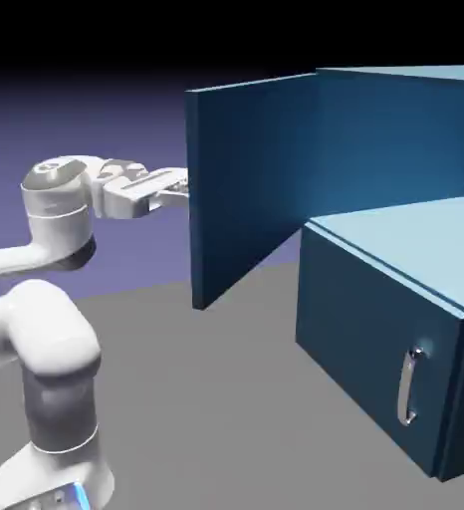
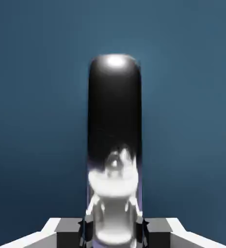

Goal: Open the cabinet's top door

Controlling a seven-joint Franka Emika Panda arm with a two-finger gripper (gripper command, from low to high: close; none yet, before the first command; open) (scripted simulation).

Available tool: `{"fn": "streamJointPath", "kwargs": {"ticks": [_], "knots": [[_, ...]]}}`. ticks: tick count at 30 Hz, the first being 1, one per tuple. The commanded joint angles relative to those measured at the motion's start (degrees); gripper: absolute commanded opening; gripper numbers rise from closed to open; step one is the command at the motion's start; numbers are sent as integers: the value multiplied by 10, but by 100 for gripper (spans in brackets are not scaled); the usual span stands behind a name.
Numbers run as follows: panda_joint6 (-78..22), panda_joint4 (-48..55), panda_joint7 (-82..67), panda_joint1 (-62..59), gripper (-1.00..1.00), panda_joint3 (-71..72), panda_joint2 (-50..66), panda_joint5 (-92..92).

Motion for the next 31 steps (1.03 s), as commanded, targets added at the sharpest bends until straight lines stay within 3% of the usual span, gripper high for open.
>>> {"fn": "streamJointPath", "kwargs": {"ticks": [1,14,31], "knots": [[-20,11,1,-1,-100,21,8,19],[-275,254,12,-151,-100,259,110,207],[-532,607,-32,-445,-100,411,124,290]]}}
